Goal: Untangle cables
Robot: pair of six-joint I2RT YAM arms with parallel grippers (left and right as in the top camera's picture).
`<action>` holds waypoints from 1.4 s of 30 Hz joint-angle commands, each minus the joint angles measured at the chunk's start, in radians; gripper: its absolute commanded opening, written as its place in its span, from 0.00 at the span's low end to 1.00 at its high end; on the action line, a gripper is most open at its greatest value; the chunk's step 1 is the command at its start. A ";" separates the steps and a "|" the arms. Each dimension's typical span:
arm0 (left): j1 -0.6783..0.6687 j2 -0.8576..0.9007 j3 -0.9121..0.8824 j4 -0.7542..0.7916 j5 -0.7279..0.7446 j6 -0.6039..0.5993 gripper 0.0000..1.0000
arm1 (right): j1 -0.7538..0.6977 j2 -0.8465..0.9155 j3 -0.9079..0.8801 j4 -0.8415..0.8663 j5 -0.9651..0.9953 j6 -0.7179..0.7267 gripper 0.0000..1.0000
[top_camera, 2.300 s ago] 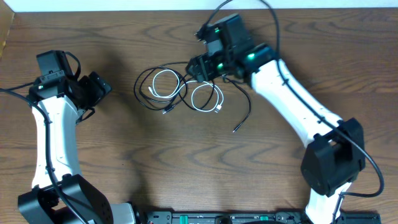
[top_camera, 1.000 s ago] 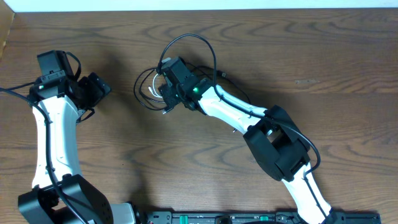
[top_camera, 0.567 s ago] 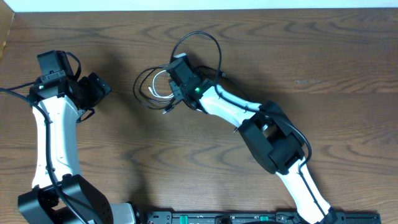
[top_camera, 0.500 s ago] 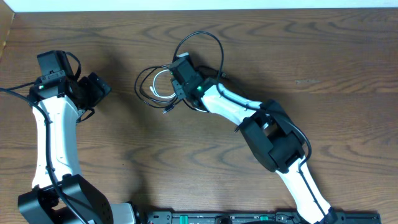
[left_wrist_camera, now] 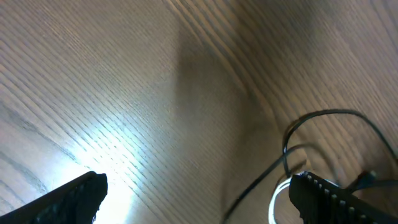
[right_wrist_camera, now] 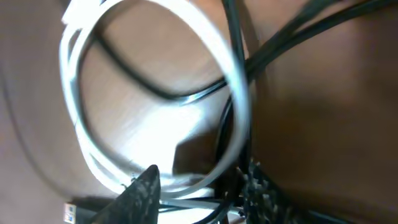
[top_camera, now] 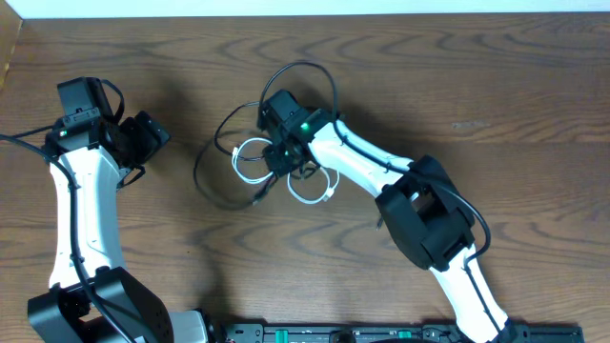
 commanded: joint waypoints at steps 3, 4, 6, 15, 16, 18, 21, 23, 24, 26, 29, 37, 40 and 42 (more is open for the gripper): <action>0.002 0.006 -0.006 -0.003 -0.017 -0.006 0.98 | 0.040 0.065 0.080 -0.176 -0.062 -0.217 0.43; 0.002 0.006 -0.006 -0.003 -0.017 -0.006 0.98 | 0.042 0.065 0.128 -0.235 -0.051 -0.269 0.45; 0.002 0.006 -0.006 -0.003 -0.017 -0.005 0.98 | 0.042 0.065 0.235 -0.362 -0.006 -0.373 0.49; 0.002 0.006 -0.006 -0.003 -0.017 -0.005 0.98 | 0.042 0.065 0.471 -0.502 0.029 -0.540 0.67; 0.002 0.006 -0.006 -0.003 -0.017 -0.005 0.98 | 0.042 0.065 0.471 -0.508 0.028 -0.541 0.66; 0.002 0.006 -0.006 -0.003 -0.017 -0.005 0.98 | 0.047 0.065 0.463 -0.513 0.017 -0.604 0.66; 0.002 0.006 -0.006 -0.004 -0.017 -0.005 0.98 | 0.060 0.065 0.431 -0.521 0.011 -0.740 0.58; 0.002 0.006 -0.006 -0.003 -0.017 -0.006 0.98 | 0.068 0.067 0.400 -0.510 0.010 -0.776 0.35; 0.002 0.006 -0.006 -0.003 -0.017 -0.005 0.98 | 0.070 0.067 0.386 -0.499 0.009 -0.776 0.31; 0.002 0.006 -0.006 -0.004 -0.017 -0.006 0.98 | 0.072 0.067 0.360 -0.482 -0.005 -0.776 0.14; 0.002 0.006 -0.006 -0.003 -0.017 -0.005 0.98 | 0.074 0.067 0.325 -0.464 -0.005 -0.776 0.01; 0.002 0.006 -0.006 -0.003 -0.017 -0.006 0.98 | 0.080 0.067 0.266 -0.396 -0.005 -0.776 0.32; 0.002 0.006 -0.006 -0.004 -0.017 -0.006 0.98 | 0.080 0.067 0.242 -0.378 -0.005 -0.776 0.32; 0.002 0.006 -0.006 -0.004 -0.017 -0.006 0.98 | 0.080 0.067 0.218 -0.361 -0.005 -0.776 0.32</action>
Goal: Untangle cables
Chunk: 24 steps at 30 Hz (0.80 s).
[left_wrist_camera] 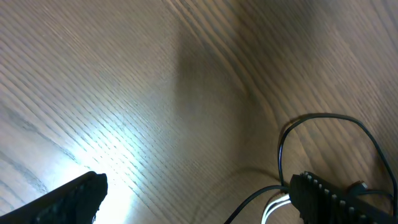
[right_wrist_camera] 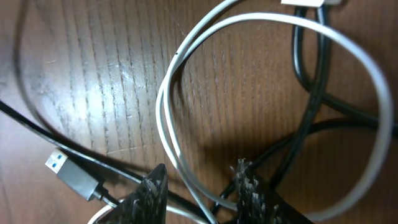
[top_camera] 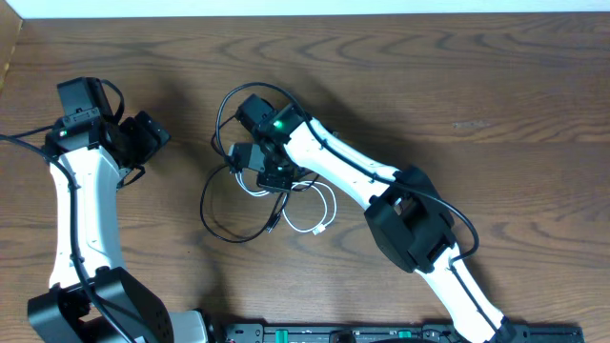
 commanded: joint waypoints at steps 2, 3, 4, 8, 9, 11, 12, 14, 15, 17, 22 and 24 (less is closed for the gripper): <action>0.002 0.006 -0.006 -0.003 -0.017 -0.006 0.98 | 0.009 -0.003 -0.067 0.036 -0.011 -0.012 0.33; 0.002 0.006 -0.006 -0.003 -0.017 -0.006 0.98 | 0.008 -0.003 -0.086 0.050 -0.011 -0.012 0.34; 0.002 0.006 -0.006 -0.003 -0.017 -0.005 0.98 | 0.009 -0.003 -0.101 0.063 -0.011 -0.012 0.35; 0.002 0.006 -0.006 -0.003 -0.017 -0.005 0.98 | 0.009 -0.003 -0.143 0.103 -0.008 -0.012 0.04; 0.002 0.006 -0.006 -0.003 -0.017 -0.006 0.98 | 0.009 -0.003 -0.142 0.110 -0.006 -0.012 0.01; 0.002 0.006 -0.006 -0.003 -0.017 -0.006 0.98 | 0.009 -0.003 -0.136 0.117 -0.006 -0.011 0.01; 0.002 0.006 -0.006 -0.003 -0.017 -0.006 0.98 | 0.009 -0.003 -0.125 0.116 -0.006 -0.009 0.01; 0.002 0.006 -0.006 -0.003 -0.017 -0.006 0.98 | 0.009 -0.006 -0.099 0.112 -0.006 0.016 0.01; 0.002 0.006 -0.006 -0.003 -0.017 -0.006 0.98 | 0.008 -0.011 -0.080 0.107 -0.006 0.031 0.01; 0.002 0.006 -0.006 -0.003 -0.017 -0.006 0.98 | 0.006 -0.022 -0.038 0.097 -0.006 0.057 0.01; 0.002 0.006 -0.006 -0.003 -0.017 -0.005 0.98 | 0.004 -0.041 0.111 0.020 -0.006 0.063 0.01; 0.002 0.006 -0.006 -0.003 -0.017 -0.005 0.98 | 0.001 -0.042 0.175 -0.027 -0.006 0.062 0.01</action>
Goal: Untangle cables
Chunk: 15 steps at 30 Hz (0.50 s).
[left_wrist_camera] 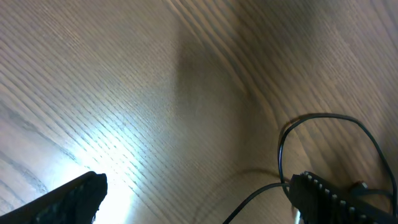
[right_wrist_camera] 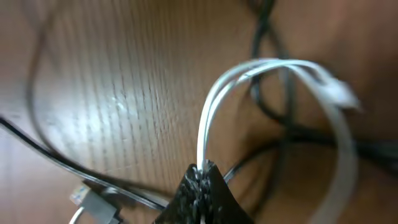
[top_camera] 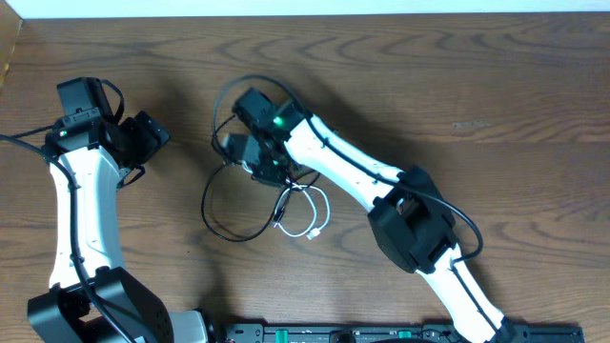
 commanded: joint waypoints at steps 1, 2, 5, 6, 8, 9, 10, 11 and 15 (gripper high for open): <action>0.002 0.006 -0.006 -0.004 -0.017 -0.005 0.98 | -0.001 -0.033 0.129 -0.057 -0.006 0.019 0.01; 0.002 0.006 -0.006 -0.004 -0.017 -0.006 0.98 | -0.004 -0.034 0.168 -0.085 -0.006 0.019 0.01; 0.002 0.006 -0.006 -0.004 -0.017 -0.006 0.98 | -0.016 -0.035 0.279 -0.154 -0.006 0.019 0.01; 0.002 0.006 -0.006 -0.004 -0.017 -0.005 0.98 | -0.019 -0.035 0.311 -0.170 -0.006 0.019 0.01; 0.002 0.006 -0.006 -0.004 -0.017 -0.005 0.98 | -0.025 -0.035 0.379 -0.200 -0.006 0.019 0.01; 0.002 0.006 -0.006 -0.004 -0.017 -0.006 0.98 | -0.028 -0.038 0.412 -0.210 -0.006 0.019 0.01; 0.002 0.006 -0.006 -0.004 -0.017 -0.006 0.98 | -0.032 -0.040 0.447 -0.217 -0.006 0.019 0.01; 0.002 0.006 -0.006 -0.004 -0.017 -0.005 0.98 | -0.037 -0.045 0.477 -0.222 -0.006 0.019 0.01; 0.002 0.006 -0.006 -0.004 -0.017 -0.005 0.98 | -0.053 -0.055 0.561 -0.224 -0.006 0.019 0.01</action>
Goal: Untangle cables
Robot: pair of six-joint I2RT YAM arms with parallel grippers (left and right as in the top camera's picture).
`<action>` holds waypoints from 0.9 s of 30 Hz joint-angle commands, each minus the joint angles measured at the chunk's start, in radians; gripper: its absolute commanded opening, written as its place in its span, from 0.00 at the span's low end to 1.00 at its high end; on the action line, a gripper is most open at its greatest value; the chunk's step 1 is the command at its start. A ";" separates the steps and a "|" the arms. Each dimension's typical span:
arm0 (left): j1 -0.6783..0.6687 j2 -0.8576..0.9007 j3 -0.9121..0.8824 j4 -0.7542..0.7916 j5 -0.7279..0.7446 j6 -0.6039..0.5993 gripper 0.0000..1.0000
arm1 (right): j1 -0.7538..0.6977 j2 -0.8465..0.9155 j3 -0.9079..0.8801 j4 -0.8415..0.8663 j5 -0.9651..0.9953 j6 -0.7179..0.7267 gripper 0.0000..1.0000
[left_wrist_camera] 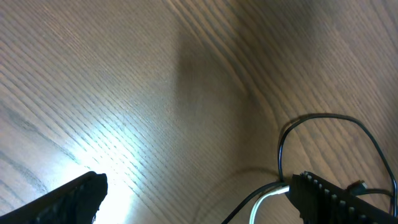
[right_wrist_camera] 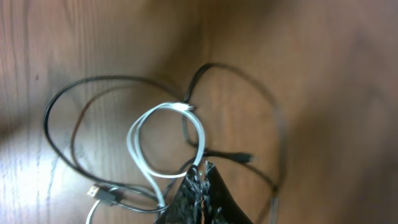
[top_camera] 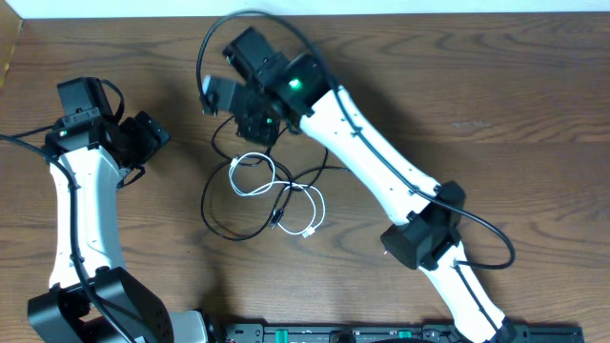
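Note:
A white cable [top_camera: 254, 177] and a thin black cable [top_camera: 212, 211] lie looped through each other at the table's middle left. My right gripper [top_camera: 254, 119] hangs above the tangle's far side. In the right wrist view it [right_wrist_camera: 200, 169] is shut, with the white cable's loop [right_wrist_camera: 140, 146] running up to its tips. The black cable [right_wrist_camera: 62, 112] circles wide around that loop. My left gripper [top_camera: 152, 133] stays left of the tangle, open and empty [left_wrist_camera: 199, 208]. It sees the ends of the black cable [left_wrist_camera: 323, 118] and the white cable [left_wrist_camera: 264, 202] near its right finger.
The wooden table [top_camera: 496, 105] stretches to the right of the tangle. A grey USB plug [right_wrist_camera: 102, 194] lies at the tangle's near side and a white plug [top_camera: 307, 232] at its right. A black rail [top_camera: 381, 333] runs along the front edge.
My right gripper, still shut, has moved up and toward the far edge. The white loop has shifted left with it. The cables look smaller in the right wrist view. The left arm has not moved.
My right gripper stood low over the tangle with its jaws apart around the white and black cables. It was then further left, still apart. After that it was shut on the white cable, and now it holds it higher. The left gripper stayed open and still.

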 commanded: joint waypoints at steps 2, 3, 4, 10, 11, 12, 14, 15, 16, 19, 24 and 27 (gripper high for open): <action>0.002 0.006 -0.006 -0.004 -0.017 -0.006 0.98 | -0.019 -0.048 0.055 -0.007 -0.006 0.012 0.18; 0.002 0.006 -0.006 -0.003 -0.017 -0.005 0.98 | -0.020 -0.047 0.053 -0.012 -0.009 0.012 0.28; 0.002 0.006 -0.006 -0.003 -0.017 -0.005 0.98 | -0.020 -0.044 0.045 -0.019 -0.015 0.013 0.37; 0.002 0.006 -0.006 -0.003 -0.017 -0.005 0.98 | -0.002 -0.042 -0.068 -0.063 -0.091 0.008 0.58; 0.002 0.006 -0.006 -0.004 -0.017 -0.006 0.98 | 0.004 -0.042 -0.100 -0.063 -0.093 -0.002 0.59; 0.002 0.006 -0.006 -0.003 -0.017 -0.005 0.98 | 0.010 -0.042 -0.131 -0.064 -0.093 -0.019 0.60; 0.002 0.006 -0.006 -0.004 -0.017 -0.006 0.98 | 0.018 -0.042 -0.195 -0.069 -0.093 -0.056 0.66; 0.002 0.006 -0.006 -0.003 -0.017 -0.006 0.98 | 0.023 -0.042 -0.242 -0.072 -0.097 -0.087 0.67; 0.002 0.006 -0.006 -0.004 -0.017 -0.006 0.98 | 0.026 -0.042 -0.271 -0.071 -0.098 -0.106 0.67; 0.002 0.006 -0.006 -0.003 -0.017 -0.006 0.98 | 0.034 -0.042 -0.375 -0.054 -0.146 -0.218 0.67; 0.002 0.006 -0.006 -0.003 -0.017 -0.006 0.98 | 0.031 -0.042 -0.528 0.092 -0.169 -0.218 0.70; 0.002 0.006 -0.006 -0.004 -0.017 -0.006 0.98 | 0.020 -0.041 -0.574 0.148 -0.197 -0.216 0.71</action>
